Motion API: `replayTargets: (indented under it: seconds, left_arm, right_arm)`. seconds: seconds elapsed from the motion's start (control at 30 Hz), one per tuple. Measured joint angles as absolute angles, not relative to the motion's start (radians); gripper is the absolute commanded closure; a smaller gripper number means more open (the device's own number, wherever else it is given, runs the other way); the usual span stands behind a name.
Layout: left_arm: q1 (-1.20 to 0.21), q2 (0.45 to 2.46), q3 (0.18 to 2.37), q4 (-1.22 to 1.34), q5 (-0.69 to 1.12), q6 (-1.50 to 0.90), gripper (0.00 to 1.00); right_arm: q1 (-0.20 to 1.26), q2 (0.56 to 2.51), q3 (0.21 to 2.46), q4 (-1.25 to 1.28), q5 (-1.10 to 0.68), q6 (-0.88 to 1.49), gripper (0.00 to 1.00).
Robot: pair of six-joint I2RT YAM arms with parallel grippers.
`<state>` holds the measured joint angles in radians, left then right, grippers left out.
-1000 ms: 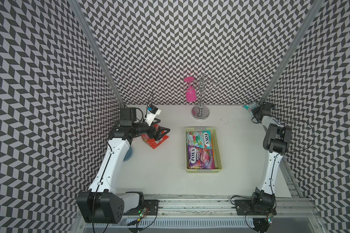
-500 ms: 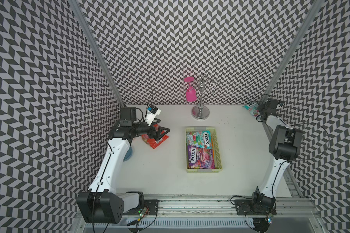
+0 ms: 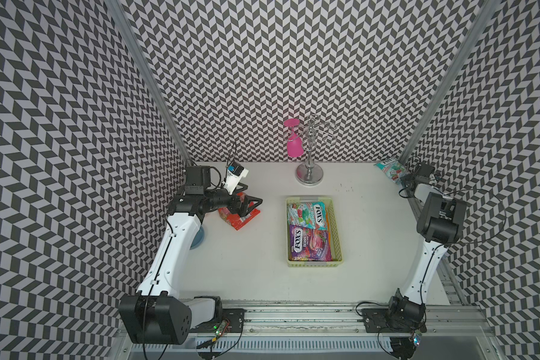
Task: Put the candies in the basket
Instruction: Pick up the candy from the corner of the board.
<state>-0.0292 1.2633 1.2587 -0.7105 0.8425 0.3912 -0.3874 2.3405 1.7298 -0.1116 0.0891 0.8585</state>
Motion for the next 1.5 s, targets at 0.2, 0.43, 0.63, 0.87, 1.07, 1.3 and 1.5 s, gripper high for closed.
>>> replayTargets:
  seconds: [0.2,0.43,0.63,0.87,1.07,1.3,1.5]
  left_arm:
    - [-0.029,1.272,1.259,-0.710,0.842,0.391,0.01]
    - [-0.029,1.279,1.259,-0.710,0.842,0.391,0.01]
    - [-0.029,1.279,1.259,-0.710,0.841,0.391,0.01]
    - [-0.029,1.279,1.259,-0.710,0.839,0.391,0.01]
    - [-0.029,1.279,1.259,-0.711,0.835,0.391,0.01]
    - [-0.029,1.279,1.259,-0.711,0.834,0.391,0.01]
    - [-0.029,1.279,1.259,-0.710,0.835,0.391,0.01]
  right_arm:
    - [-0.384,2.422,1.856,-0.168,0.051,0.860,0.46]
    - [-0.381,2.504,1.993,-0.220,0.023,0.855,0.53]
    - [-0.375,2.550,2.081,-0.249,0.007,0.846,0.62]
    - [-0.375,2.555,2.089,-0.237,-0.006,0.828,0.96]
    - [-0.374,2.555,2.087,-0.228,-0.024,0.826,1.00]
    - [-0.368,2.486,1.936,-0.122,-0.023,0.809,1.00]
    - [-0.354,2.338,1.784,-0.087,-0.033,0.793,1.00]
